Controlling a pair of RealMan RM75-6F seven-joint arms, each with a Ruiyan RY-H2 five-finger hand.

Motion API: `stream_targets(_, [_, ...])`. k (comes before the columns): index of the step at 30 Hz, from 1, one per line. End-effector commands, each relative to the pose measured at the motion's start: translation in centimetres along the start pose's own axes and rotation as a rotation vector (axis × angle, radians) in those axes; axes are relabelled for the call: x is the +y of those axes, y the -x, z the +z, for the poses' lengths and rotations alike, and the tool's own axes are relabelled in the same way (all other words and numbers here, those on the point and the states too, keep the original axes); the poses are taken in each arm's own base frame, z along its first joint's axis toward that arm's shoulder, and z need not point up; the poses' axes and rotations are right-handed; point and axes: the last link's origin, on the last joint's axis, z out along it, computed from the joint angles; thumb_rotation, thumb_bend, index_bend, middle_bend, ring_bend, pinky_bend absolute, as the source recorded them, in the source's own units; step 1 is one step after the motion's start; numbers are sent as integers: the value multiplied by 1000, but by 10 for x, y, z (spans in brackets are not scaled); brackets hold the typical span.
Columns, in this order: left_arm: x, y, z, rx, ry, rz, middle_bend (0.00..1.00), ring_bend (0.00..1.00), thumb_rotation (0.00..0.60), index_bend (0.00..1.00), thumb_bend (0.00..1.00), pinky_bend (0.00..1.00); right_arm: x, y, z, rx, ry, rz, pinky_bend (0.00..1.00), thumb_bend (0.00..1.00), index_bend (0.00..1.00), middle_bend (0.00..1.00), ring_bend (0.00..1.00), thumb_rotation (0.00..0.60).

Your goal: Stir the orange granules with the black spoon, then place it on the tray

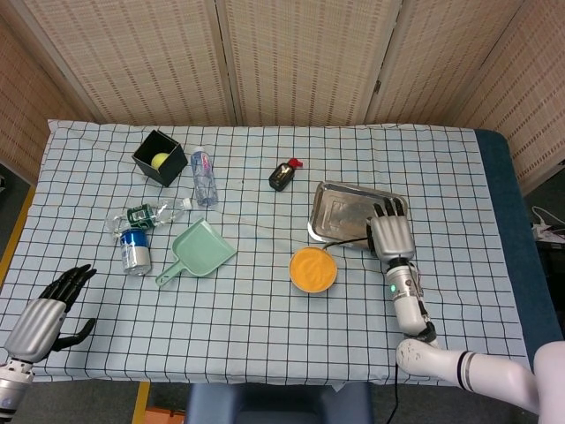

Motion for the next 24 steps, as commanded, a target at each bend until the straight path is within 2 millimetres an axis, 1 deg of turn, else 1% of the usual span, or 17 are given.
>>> stream_targets(1, [0, 0, 0, 1, 1, 0, 0, 0, 600, 0, 385, 164, 6, -4, 9, -96, 62, 118, 0, 925, 1000, 182, 0, 600])
stream_targets(3, [1, 0, -1, 2, 3, -1, 0, 0, 600, 0, 385, 164, 9, -5, 14, -117, 97, 142, 0, 925, 1000, 183, 0, 600])
stream_targets(7, [1, -1, -1, 5, 5, -3, 0, 0, 600, 0, 386, 165, 16, -5, 24, -104, 157, 120, 0, 925, 1000, 183, 0, 600])
stream_targets(10, [1, -1, -2, 2, 8, -4, 0, 0, 600, 0, 386, 165, 20, -4, 34, -79, 207, 75, 0, 924, 1000, 183, 0, 600])
stream_targets(15, [1, -1, -2, 2, 10, -5, 0, 0, 600, 0, 385, 165, 22, -2, 55, -24, 252, -48, 0, 924, 1000, 183, 0, 600])
stream_targets(18, [1, -2, -2, 2, 9, -6, 0, 0, 600, 0, 385, 165, 21, 5, 64, -25, 259, -120, 0, 924, 1000, 182, 0, 600])
stream_targets(20, [1, -1, -2, 0, 9, -7, 0, 0, 600, 0, 385, 164, 20, 14, 68, -35, 260, -154, 0, 924, 1000, 182, 0, 600])
stream_targets(22, [0, -1, -1, -3, 8, -8, 0, 0, 600, 0, 386, 165, 18, 23, 70, -55, 259, -159, 0, 924, 996, 182, 0, 600])
stream_targets(24, [0, -1, -1, -5, 8, -9, 0, 0, 600, 0, 385, 165, 15, 29, 71, -62, 254, -156, 0, 924, 965, 182, 0, 600])
